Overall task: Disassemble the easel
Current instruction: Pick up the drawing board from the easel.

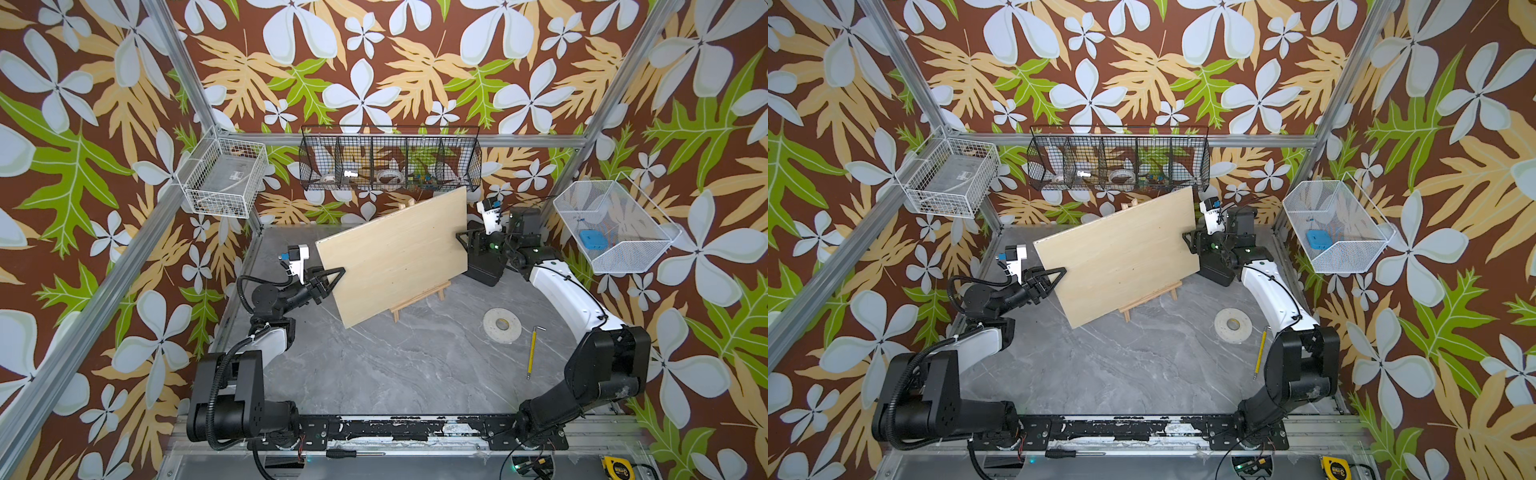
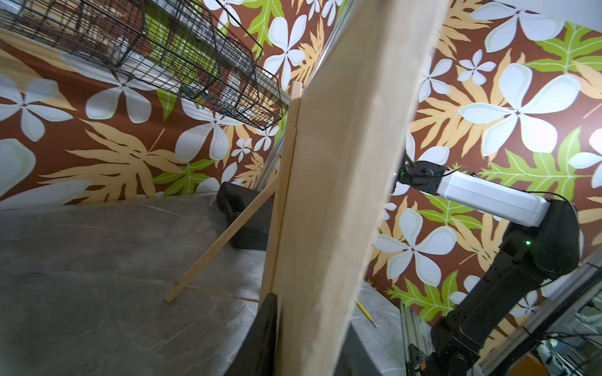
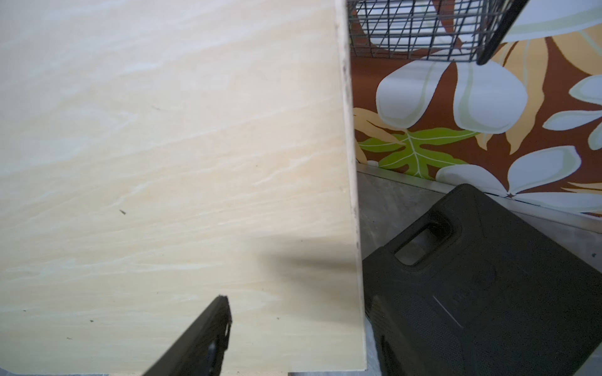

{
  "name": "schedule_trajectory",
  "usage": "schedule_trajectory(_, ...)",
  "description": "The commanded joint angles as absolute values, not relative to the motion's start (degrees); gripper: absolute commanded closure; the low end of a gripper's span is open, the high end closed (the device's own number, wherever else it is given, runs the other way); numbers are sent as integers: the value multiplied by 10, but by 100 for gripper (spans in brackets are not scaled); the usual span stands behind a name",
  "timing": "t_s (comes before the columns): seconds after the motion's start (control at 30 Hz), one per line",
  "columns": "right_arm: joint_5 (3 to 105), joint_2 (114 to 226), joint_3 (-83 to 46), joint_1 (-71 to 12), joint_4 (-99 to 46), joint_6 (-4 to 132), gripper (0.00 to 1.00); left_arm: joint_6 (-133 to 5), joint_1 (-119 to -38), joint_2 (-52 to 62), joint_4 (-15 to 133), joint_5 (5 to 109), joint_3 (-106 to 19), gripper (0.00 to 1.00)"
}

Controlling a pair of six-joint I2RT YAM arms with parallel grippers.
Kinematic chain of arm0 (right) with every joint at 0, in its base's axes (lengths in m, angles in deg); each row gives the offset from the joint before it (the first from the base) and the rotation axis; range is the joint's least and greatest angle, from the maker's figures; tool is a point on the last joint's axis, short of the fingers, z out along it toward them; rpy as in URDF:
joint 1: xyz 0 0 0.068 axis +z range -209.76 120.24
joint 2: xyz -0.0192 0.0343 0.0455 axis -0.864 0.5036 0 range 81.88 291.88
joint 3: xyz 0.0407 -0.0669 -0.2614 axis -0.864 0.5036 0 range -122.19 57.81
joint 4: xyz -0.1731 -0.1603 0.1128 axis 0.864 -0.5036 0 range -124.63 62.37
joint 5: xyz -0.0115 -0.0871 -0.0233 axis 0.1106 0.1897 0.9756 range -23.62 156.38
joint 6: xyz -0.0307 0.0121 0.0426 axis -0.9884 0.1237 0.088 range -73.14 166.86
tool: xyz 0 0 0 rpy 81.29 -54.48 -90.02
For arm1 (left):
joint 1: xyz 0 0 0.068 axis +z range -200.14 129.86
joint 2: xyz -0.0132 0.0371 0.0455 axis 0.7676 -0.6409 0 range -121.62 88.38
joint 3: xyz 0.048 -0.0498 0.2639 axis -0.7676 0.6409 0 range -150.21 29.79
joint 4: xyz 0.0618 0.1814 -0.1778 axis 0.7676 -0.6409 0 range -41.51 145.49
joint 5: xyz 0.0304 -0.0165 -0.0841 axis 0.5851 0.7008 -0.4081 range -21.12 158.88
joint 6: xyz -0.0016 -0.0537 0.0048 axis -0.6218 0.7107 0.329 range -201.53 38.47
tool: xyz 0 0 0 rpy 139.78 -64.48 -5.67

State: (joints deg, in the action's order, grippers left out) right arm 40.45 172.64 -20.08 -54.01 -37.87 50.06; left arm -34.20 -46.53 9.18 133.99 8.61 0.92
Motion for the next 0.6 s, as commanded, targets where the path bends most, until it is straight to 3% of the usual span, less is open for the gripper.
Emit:
schedule_trajectory(0.0,412,1720,-194,-535,-373,507,30,-307,-465,98,1436,73,16,80)
schedule_trajectory(0.23,432,1697,-168,-527,-369,520,32,-376,-469,152,1349,100,26,100)
schedule_trajectory(0.4,457,1663,-137,-516,-368,526,32,-430,-487,207,1265,140,26,100)
schedule_trajectory(0.57,478,1624,-107,-514,-357,540,32,-404,-501,242,1282,199,34,100)
